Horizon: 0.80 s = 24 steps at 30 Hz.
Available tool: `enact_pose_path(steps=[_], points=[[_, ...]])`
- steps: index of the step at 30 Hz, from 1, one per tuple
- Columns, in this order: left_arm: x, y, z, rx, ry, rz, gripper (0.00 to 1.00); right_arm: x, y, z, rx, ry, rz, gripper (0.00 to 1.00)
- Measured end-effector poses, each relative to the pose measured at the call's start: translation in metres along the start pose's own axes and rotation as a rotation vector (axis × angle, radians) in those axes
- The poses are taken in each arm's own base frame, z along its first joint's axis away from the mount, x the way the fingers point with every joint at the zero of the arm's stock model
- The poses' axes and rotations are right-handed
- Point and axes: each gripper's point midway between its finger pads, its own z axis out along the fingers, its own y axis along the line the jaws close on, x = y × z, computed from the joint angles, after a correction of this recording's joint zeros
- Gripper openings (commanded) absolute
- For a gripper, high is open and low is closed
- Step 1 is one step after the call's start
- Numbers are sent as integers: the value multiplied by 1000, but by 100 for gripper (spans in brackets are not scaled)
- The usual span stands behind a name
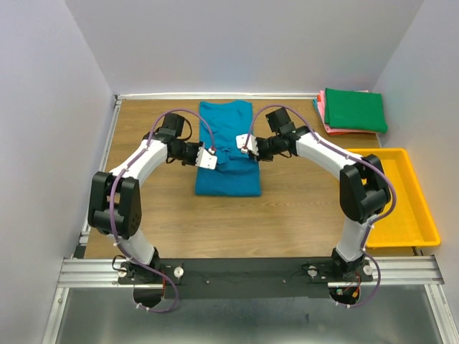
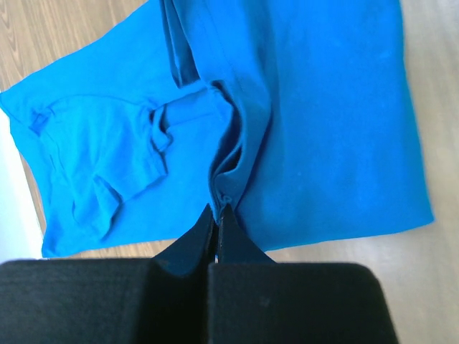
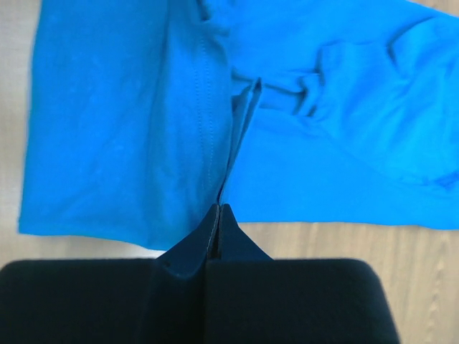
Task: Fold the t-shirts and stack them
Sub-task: Fold the folded rectangular tshirt in 1/3 of the way
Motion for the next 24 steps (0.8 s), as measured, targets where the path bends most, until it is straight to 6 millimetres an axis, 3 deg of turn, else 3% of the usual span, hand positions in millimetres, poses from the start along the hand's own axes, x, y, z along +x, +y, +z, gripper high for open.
enact_pose_path(steps=[9,17,19,20,21,22,24], points=[[24,37,14,-30,-2,0,0,15,-40,12,34,-2,-49,1],[46,49,24,-42,5,-22,0,23,-58,25,38,-7,-73,0],[52,49,28,-40,6,-43,7,27,-59,29,34,-5,-74,2],[54,49,29,-40,7,-47,20,30,-58,30,30,-2,-73,8],[56,49,31,-41,7,-58,20,31,-57,31,28,-1,-73,17],[59,48,33,-43,8,-72,32,32,-57,32,24,0,-75,27],[62,49,35,-47,9,-93,49,34,-56,33,23,2,-77,35]])
